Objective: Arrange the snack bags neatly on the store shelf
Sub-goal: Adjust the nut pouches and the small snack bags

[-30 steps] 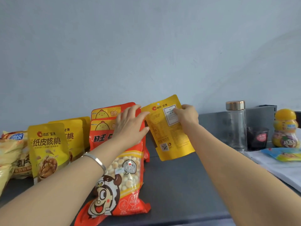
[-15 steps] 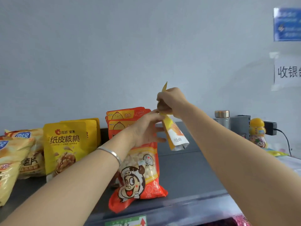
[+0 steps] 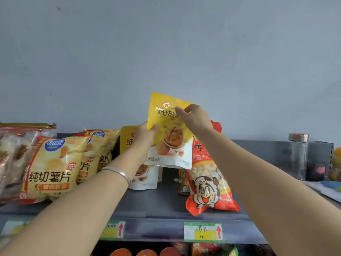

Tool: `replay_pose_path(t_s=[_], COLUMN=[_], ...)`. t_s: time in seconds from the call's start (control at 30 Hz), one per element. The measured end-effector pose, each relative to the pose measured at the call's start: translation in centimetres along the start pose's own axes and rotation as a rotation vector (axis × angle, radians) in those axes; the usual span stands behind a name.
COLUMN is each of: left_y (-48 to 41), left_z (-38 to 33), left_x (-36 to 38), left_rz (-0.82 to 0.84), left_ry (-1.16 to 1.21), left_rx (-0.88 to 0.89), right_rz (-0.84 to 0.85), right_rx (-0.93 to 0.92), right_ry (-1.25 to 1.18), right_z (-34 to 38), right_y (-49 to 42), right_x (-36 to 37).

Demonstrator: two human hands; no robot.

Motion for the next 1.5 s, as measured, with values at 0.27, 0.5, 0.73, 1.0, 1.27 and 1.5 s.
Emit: replay_pose_path(t_s=[0.27,0.5,0.73,1.0,1.27,1.5], left_y=[1.2,3.7,5.7,6.3,7.6,8.8], left_z=[4.3,10.4,13.0,13.6,8.6,5.3], left_x=[-7.6,-9.7,-9.6,-10.3,-12.7,-8.8], left_rz=[-0.090,-0.216,-0.226,-0.261,-0.535,-0.382], left_ry=[-0.047,-0.094,-0.099,-0.155,-0.548,-0.863], left_rx=[-0.026,-0.210,-0.198,-0.234,0.048,0.343], right_rz=[0.550,0.521,0.457,0.398,0.361,0.214], right_rx=[0.383,0.299,0.247,0.167,0.094,-0.082], right_ry=[-0.476,-0.529,-0.301,-0.182,-0.178,-0.028], right_z=[-4.0,-6.3,-9.9,-10.0,-9.8,-8.8], right_y=[4.0,6.1,9.3,9.5,9.8,10.0], right_x=[10.1,14.5,17.5,17.0,16.1,13.4])
Point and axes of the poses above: each hand's wrist, its own y-axis away from the middle knuckle, its own x-axis out of the palm, z = x × y, the point moved 8 cm from there along -y, towards the middle knuckle, and after that the axes turned 7 degrees about x, right-handed, at the moved point
